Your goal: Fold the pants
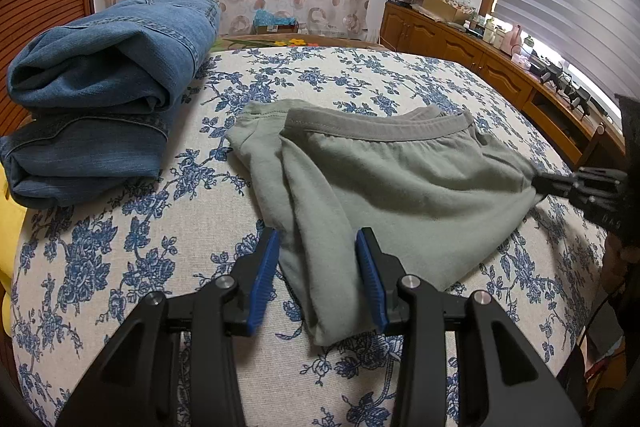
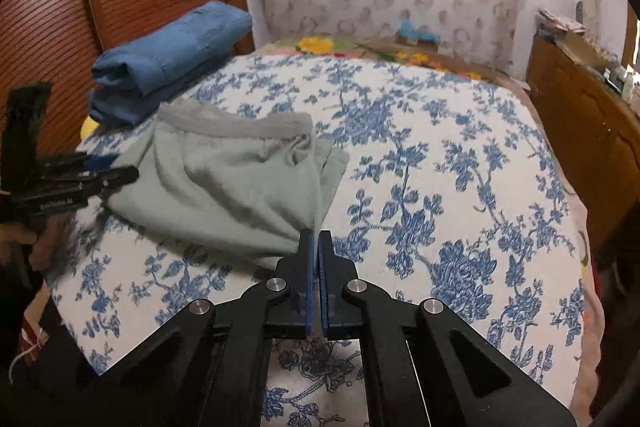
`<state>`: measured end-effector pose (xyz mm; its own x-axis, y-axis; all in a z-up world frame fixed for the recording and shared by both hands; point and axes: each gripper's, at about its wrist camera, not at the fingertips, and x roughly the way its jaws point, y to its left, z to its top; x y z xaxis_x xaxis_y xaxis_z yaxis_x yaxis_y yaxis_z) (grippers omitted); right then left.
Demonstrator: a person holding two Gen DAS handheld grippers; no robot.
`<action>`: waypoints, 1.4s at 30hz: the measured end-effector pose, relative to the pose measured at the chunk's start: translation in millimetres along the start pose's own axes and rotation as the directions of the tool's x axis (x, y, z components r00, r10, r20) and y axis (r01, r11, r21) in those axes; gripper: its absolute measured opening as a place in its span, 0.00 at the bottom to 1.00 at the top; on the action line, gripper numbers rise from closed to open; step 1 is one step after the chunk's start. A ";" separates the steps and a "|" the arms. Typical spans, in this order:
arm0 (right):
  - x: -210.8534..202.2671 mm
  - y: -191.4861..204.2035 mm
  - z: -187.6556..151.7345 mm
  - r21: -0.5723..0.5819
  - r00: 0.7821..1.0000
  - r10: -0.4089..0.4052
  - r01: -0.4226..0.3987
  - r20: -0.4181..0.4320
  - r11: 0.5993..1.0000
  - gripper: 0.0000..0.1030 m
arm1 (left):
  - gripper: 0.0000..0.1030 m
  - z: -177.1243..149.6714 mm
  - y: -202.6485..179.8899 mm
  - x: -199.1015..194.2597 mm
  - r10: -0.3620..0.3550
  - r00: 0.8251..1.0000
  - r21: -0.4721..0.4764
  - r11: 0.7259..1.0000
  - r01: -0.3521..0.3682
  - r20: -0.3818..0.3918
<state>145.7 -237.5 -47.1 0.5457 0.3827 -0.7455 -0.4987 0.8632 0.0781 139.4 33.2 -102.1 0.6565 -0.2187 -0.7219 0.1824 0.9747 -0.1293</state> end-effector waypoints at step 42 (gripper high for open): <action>37.2 5.8 23.6 -0.014 0.999 -0.002 0.001 -0.045 1.000 0.49 | 0.39 -12.0 1.6 -22.9 -0.047 0.999 -0.037 0.998 0.047 0.007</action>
<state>179.0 -210.5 -58.8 0.5155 0.3659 -0.7749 -0.5077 0.8589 0.0678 115.8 40.3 -93.9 0.6528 -0.2642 -0.7100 0.1860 0.9644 -0.1879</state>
